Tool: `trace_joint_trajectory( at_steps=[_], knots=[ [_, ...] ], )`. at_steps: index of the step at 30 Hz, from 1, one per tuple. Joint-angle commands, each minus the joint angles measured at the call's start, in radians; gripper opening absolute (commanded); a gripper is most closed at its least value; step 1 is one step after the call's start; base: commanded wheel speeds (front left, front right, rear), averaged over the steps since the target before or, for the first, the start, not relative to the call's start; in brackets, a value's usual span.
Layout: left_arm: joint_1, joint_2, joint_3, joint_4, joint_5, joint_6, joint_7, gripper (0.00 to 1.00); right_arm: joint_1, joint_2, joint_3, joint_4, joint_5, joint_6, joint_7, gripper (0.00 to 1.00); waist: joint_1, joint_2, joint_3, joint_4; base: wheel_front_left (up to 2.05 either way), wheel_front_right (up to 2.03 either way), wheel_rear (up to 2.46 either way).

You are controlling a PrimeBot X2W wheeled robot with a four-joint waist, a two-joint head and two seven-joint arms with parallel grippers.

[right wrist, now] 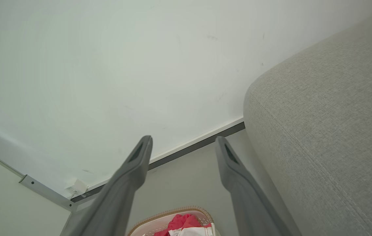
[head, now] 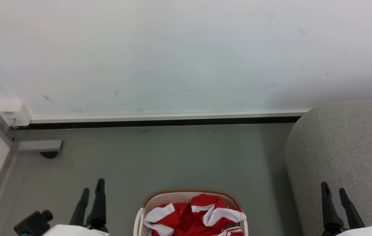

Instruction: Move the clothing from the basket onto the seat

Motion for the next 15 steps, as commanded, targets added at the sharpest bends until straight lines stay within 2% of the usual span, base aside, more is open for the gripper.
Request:
trace_joint_trajectory(
  at_steps=[1, 15],
  knots=[
    [-0.001, 0.009, -0.002, -0.018, 0.04, -0.005, -0.011, 1.0, 0.001, -0.004, -0.005, -0.005, -0.035, -0.001, -0.011, 1.0, 0.0, -0.0001, 0.0, 0.0, 0.0, 0.0, 0.0],
    [0.007, 0.01, -0.017, -0.015, 0.21, -0.011, -0.051, 1.0, 0.009, 0.0, -0.008, 0.012, -0.188, -0.001, -0.051, 1.0, 0.0, -0.0001, 0.0, -0.004, 0.0, 0.0, 0.0]
  ],
)
